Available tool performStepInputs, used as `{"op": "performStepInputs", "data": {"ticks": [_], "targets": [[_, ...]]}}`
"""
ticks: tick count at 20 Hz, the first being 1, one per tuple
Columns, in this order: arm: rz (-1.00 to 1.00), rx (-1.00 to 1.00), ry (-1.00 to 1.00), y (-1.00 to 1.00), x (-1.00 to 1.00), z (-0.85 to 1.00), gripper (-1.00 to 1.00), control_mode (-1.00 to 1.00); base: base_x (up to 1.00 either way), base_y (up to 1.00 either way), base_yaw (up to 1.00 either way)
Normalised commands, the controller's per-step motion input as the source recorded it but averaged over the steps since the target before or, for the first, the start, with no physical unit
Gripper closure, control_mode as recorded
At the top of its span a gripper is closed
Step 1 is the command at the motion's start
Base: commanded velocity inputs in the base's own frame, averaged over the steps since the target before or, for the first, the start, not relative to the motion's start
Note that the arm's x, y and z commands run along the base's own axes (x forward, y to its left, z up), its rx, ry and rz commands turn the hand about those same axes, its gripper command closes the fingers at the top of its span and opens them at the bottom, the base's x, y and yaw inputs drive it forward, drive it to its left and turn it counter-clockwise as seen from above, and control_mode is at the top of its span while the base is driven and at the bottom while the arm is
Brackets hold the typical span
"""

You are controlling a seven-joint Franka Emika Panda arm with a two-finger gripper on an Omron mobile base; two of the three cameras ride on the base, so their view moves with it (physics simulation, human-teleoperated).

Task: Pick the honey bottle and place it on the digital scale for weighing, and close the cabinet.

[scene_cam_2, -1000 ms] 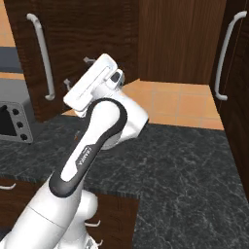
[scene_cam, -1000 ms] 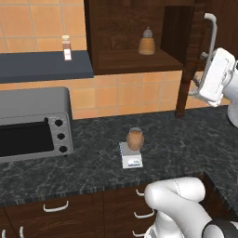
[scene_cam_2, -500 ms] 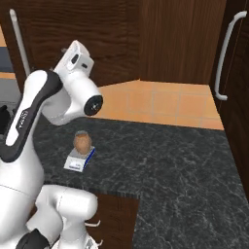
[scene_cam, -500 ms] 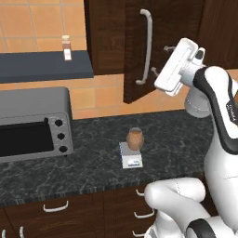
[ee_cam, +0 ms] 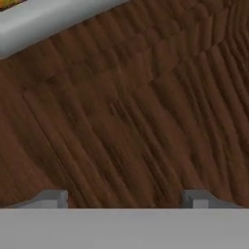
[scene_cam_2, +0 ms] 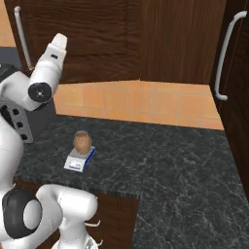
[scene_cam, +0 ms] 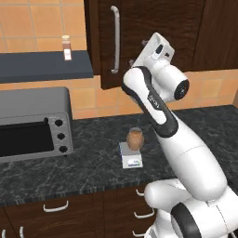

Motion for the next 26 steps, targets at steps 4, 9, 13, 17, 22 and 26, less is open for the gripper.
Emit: {"op": "performStepInputs", "data": {"ticks": [4, 9, 13, 17, 22, 26], "targets": [[-0.22, -0.06, 0.15, 0.05, 0.92, 0.00, -1.00, -1.00, 0.00, 0.00, 0.00], [-0.12, 0.00, 0.09, -0.17, 0.62, 0.00, -1.00, -1.00, 0.00, 0.00, 0.00], [-0.13, 0.00, 0.12, -0.09, 0.73, 0.00, -1.00, -1.00, 0.00, 0.00, 0.00], [-0.14, 0.00, 0.25, 0.00, 0.96, 0.09, -1.00, -1.00, 0.00, 0.00, 0.00], [-0.13, 0.00, 0.28, -0.05, 0.50, 0.45, -1.00, -1.00, 0.00, 0.00, 0.00], [-0.13, 0.00, 0.28, -0.18, 0.02, 0.81, -1.00, -1.00, 0.00, 0.00, 0.00]]}}
